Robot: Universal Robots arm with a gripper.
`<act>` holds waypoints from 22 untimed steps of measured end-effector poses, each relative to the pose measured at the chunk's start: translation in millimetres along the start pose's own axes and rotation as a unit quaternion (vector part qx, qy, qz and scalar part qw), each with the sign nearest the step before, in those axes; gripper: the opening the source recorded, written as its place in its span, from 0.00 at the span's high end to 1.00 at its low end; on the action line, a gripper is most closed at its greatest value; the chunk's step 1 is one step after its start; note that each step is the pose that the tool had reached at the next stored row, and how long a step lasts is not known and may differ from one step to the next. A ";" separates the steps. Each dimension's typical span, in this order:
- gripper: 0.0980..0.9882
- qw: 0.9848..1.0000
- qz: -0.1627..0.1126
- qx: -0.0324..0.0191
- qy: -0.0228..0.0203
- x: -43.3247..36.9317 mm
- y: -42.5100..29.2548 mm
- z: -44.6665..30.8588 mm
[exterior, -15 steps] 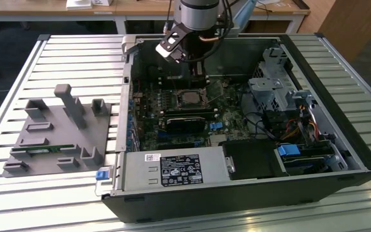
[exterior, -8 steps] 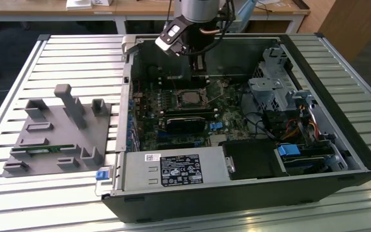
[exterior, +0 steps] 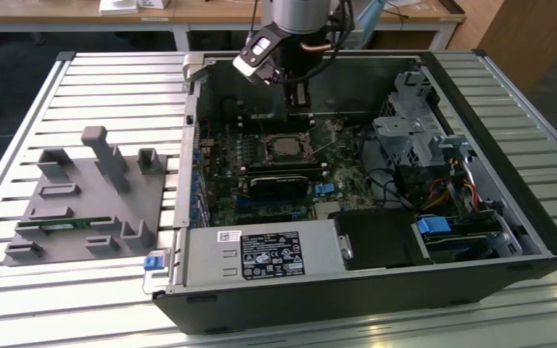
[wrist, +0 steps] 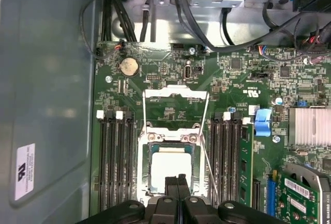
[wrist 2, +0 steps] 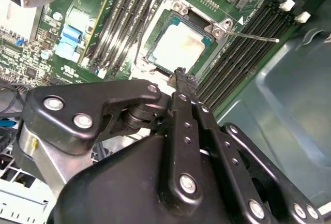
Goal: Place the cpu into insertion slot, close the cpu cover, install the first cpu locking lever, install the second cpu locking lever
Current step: 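Close the cpu cover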
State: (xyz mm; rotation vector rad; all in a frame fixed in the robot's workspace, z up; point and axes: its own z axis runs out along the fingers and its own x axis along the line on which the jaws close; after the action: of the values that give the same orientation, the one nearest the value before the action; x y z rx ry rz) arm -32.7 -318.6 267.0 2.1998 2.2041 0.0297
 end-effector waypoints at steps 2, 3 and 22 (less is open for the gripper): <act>0.99 1.000 0.000 0.000 0.000 -2.2 0.0 0.0; 0.99 1.000 0.000 0.000 0.000 -3.1 0.0 0.0; 0.99 1.000 0.000 0.001 0.000 -5.6 12.1 -3.7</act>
State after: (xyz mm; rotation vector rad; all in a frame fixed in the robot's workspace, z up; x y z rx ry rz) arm -20.7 -324.1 271.1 2.2005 2.2049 0.0282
